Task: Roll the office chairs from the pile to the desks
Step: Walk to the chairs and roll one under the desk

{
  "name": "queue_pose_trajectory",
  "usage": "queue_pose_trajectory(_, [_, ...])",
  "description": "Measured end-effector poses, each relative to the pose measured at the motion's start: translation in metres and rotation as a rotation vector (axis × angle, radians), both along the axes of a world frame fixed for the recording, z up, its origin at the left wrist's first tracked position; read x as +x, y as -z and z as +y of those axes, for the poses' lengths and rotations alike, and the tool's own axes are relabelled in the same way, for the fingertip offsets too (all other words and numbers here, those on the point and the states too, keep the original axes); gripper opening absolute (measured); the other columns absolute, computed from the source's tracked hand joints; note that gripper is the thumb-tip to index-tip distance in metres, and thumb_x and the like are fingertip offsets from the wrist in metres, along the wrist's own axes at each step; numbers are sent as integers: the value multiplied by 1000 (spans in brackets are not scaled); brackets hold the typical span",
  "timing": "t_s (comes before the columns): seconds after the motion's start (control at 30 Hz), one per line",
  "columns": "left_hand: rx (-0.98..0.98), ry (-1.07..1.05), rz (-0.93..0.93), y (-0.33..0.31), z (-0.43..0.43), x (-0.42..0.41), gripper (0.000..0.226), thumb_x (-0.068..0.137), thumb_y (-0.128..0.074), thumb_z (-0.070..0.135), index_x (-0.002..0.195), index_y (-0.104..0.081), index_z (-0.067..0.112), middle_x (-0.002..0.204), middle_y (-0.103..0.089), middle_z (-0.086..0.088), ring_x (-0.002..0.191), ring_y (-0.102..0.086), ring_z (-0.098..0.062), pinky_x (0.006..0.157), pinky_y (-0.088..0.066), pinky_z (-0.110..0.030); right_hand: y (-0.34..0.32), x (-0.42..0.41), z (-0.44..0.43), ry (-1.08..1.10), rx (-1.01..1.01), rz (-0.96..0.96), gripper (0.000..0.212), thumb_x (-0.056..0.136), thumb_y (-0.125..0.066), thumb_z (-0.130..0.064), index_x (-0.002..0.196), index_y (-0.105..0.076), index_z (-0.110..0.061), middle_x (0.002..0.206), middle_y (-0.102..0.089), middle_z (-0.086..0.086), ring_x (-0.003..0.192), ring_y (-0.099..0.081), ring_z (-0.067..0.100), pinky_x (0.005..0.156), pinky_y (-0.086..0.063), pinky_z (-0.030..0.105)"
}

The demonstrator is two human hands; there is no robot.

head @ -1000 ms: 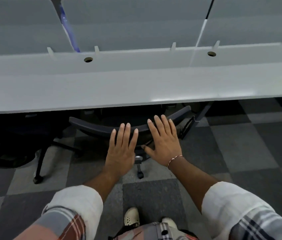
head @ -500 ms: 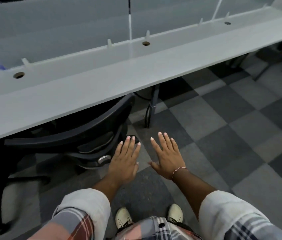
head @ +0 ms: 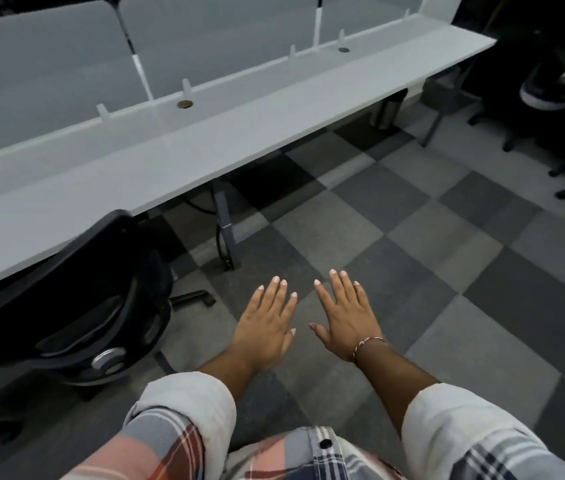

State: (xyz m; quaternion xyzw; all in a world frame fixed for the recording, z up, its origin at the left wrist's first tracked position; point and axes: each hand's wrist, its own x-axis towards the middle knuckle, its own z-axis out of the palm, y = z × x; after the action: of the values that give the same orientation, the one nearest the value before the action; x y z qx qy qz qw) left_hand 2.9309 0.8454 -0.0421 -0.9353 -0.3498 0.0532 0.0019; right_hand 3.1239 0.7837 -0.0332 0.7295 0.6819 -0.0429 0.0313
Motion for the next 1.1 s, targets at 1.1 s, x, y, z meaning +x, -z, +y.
queue_pose_trajectory(1.1, [-55, 603, 18, -13, 141, 526, 85, 92, -17, 67, 153, -39, 12, 159, -31, -22, 151, -18, -38, 121, -17, -55, -24, 417, 14, 821, 12, 97, 77, 97, -28, -64, 159, -4, -23, 165, 5, 14, 152, 10, 31, 122, 2, 47])
